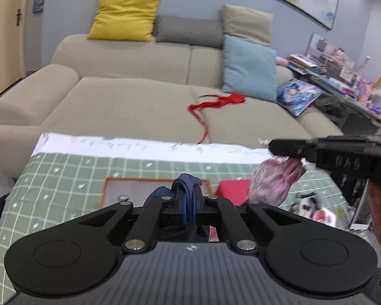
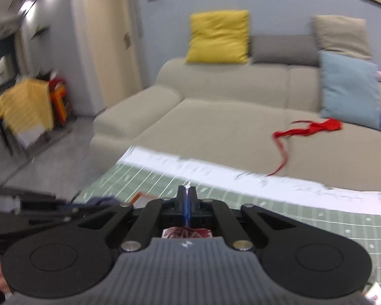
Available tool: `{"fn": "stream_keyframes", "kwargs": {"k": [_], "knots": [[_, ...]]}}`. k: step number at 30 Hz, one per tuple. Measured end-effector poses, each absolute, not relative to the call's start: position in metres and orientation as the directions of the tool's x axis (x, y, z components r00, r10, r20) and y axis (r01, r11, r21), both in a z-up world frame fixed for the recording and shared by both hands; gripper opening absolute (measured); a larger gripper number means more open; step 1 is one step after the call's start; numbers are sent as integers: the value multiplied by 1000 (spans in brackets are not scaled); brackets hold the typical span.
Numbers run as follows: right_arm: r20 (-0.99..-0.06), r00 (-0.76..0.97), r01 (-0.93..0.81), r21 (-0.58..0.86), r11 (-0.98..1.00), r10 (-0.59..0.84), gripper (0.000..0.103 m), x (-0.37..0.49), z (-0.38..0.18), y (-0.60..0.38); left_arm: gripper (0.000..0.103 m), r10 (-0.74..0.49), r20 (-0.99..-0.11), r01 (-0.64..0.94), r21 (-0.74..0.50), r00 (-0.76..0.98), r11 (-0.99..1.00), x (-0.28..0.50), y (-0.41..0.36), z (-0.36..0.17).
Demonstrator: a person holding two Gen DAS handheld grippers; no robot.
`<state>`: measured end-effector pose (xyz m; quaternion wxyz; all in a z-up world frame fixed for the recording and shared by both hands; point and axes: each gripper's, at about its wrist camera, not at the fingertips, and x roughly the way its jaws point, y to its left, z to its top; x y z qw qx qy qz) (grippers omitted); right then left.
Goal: Organize soft objects
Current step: 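Lower both tools into the white box and open them to release cloth and pouch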
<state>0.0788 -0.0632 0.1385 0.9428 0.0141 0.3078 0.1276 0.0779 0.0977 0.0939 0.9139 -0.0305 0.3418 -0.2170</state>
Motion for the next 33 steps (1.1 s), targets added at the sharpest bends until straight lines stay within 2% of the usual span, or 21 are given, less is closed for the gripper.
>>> {"fn": "stream_keyframes", "kwargs": {"k": [3,7,11,23,25,26,27,30,32,33], "knots": [[-621,747,-284,26,958,238,0,90,114,-34,5,-395,-632,352,-201,666,914,80,110,75],[-704,655,-358,33,933,275,0,105,73,-11,5,-345,-667,307,-180,661,934,82,116,42],[-777,586,-379,-14,925,229,0,122,36,6,5,-306,-701,255,-179,645,950,84,117,15],[-897,417,-406,-40,913,146,0,142,-48,20,5,-330,-725,176,-282,604,943,90,135,-33],[-911,384,-432,-35,901,148,7,142,-54,23,4,-347,-734,180,-299,584,937,91,136,-38],[-918,368,-448,-36,893,148,17,141,-55,25,5,-358,-739,184,-310,571,933,92,136,-41],[-920,364,-453,-36,891,148,21,139,-54,26,4,-364,-740,182,-319,566,930,91,138,-42],[-916,367,-462,-28,886,162,25,135,-48,28,4,-369,-739,188,-320,564,928,90,138,-43],[-916,368,-482,-43,875,158,41,131,-44,30,4,-373,-738,184,-328,563,927,89,138,-43],[-914,375,-486,-50,873,156,43,129,-41,31,4,-371,-741,181,-328,560,927,88,138,-44]]}}
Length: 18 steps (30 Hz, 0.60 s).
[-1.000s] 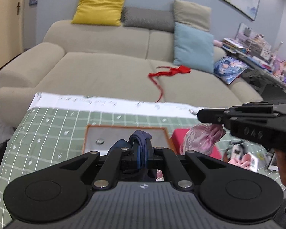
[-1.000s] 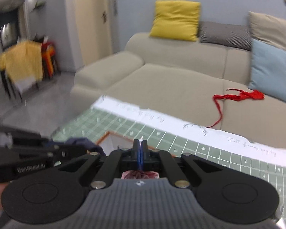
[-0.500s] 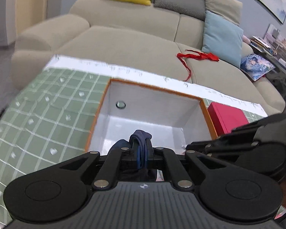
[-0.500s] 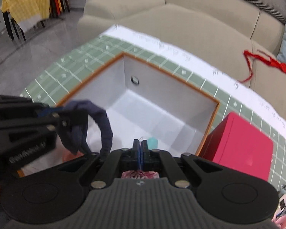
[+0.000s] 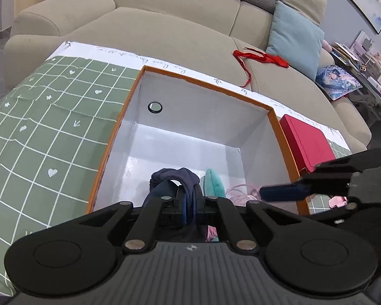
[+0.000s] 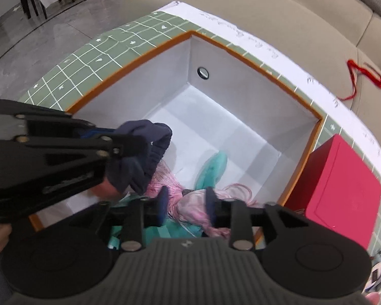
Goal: Organize soft objects
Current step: 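Lower both tools into the white box and open them to release cloth and pouch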
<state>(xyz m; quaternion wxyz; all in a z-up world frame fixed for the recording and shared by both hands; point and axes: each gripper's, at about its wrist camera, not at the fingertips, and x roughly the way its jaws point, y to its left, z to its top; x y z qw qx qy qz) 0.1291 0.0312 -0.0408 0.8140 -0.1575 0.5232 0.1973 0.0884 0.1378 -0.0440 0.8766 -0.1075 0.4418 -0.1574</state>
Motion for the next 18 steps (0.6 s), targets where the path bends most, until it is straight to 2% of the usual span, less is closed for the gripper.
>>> {"fn": "stream_keyframes", "kwargs": {"k": [4,12,14,18], "knots": [[-911,371,-504,-36,863,179,56,122,-29,29,5,-361,-750,189,-309,554,932,89,132,-46],[-919,360,-518,-55,854,159,60,117,-29,28,7,-347,-746,196,-287,568,938,90,124,-45],[-919,364,-519,-62,852,154,60,115,-29,28,22,-347,-751,199,-284,562,938,90,122,-47],[-916,364,-522,-51,851,168,60,113,-27,28,32,-309,-762,188,-245,569,951,90,117,-50]]}}
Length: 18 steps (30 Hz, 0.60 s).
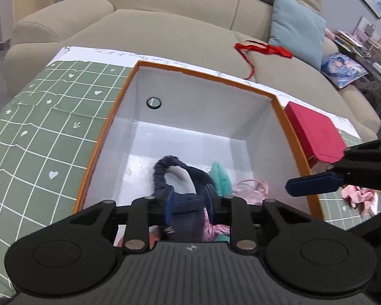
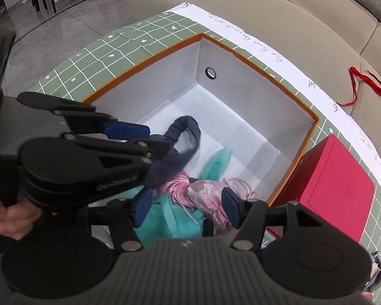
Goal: Organize soft objects
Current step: 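Lower both tools into the white box and open them to release cloth and pouch, then withdraw both open tools from the box back to the pile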
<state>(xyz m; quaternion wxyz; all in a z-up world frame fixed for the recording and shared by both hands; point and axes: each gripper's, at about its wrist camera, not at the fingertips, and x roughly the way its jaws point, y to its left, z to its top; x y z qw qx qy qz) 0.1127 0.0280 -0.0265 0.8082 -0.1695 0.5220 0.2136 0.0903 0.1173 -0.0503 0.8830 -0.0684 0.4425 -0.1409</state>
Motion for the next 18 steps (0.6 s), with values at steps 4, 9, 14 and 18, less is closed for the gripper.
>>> {"fn": "stream_keyframes", "kwargs": {"k": [4,9,14,18], "knots": [[-915,366,-528,-56,848,168,60,112,-25,28,79,-360,-732,175,-319,578,931,89,124,-50],[-913,370,-533,-59,844,170,61,109,-25,28,94,-364,-718,174,-328,593,929,85,123,-44],[-916,350,-543,-26,839,198,91,104,-22,31,94,-357,-722,138,-345,593,928,83,121,-40],[-895,400,-542,-57,838,198,93,96,-10,32,94,-265,-706,96,-270,657,958,73,117,-25]]}}
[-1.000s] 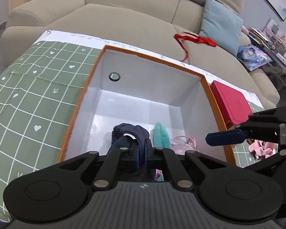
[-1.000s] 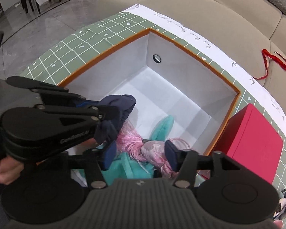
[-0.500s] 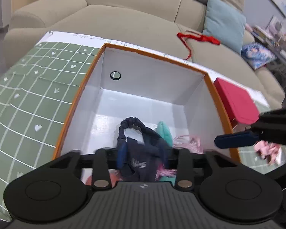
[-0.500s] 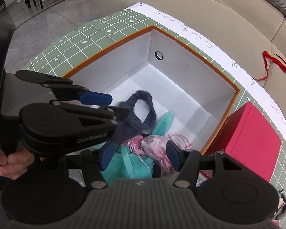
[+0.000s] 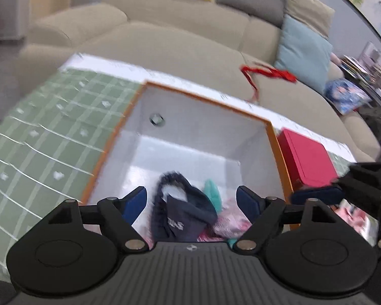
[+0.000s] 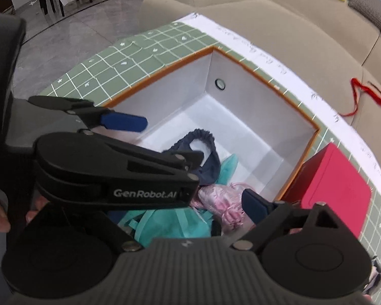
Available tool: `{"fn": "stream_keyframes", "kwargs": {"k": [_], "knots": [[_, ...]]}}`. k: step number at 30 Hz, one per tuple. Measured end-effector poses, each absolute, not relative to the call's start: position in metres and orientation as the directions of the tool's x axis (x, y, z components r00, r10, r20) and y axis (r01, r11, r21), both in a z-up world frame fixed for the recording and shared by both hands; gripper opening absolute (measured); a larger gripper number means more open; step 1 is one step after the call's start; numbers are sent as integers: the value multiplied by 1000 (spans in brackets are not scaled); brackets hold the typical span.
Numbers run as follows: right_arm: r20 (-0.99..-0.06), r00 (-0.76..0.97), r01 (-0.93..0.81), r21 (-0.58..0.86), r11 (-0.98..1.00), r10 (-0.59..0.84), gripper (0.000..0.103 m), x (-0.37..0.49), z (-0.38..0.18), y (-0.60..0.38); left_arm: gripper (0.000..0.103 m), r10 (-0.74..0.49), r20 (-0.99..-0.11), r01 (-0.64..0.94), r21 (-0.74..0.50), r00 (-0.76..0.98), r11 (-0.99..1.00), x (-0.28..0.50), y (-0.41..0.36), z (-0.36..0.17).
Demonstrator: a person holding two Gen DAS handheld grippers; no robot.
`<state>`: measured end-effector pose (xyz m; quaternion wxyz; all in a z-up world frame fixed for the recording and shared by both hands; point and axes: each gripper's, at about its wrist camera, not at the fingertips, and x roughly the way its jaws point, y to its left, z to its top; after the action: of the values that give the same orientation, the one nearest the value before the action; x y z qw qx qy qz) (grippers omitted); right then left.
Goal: Organize soft objects
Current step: 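Withdraw both open tools from the box back to the pile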
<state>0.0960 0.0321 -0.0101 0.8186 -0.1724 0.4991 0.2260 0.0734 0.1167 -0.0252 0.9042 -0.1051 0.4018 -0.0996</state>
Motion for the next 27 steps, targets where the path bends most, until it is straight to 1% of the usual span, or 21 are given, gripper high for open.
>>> {"fn": "stream_keyframes", "kwargs": {"k": [1,4,6,9,12,14,16,19,24,27], "knots": [[-890,411,-537,-60,841,198,96,95,-7,31,94,-236,-706,81,-247,668,966,72,116,-21],[-873,450,-516,-81,853,189,99,92,3,25,94,-143,-697,54,-149,703,987,66,109,-13],[-861,479,-491,-102,865,170,100,90,10,20,94,-113,-703,46,-113,702,993,64,104,-11],[-857,496,-468,-126,875,142,100,88,16,10,94,-163,-716,57,-170,679,984,62,102,-9],[-846,518,-430,-127,894,128,100,85,20,-4,94,-139,-712,22,-171,689,985,58,98,-7],[-839,528,-409,-111,906,135,100,80,23,-15,94,-159,-701,35,-187,695,982,55,96,-4],[-828,545,-392,-112,913,133,100,75,26,-26,94,-186,-709,36,-221,680,975,54,92,0],[-804,587,-346,-145,927,93,100,67,30,-44,94,-222,-705,27,-277,674,960,50,84,9],[-761,648,-276,-177,945,47,100,57,33,-77,94,-256,-654,83,-284,712,955,38,56,32],[-745,666,-232,-162,959,35,100,55,35,-101,94,-281,-645,117,-286,711,951,35,34,43]]}}
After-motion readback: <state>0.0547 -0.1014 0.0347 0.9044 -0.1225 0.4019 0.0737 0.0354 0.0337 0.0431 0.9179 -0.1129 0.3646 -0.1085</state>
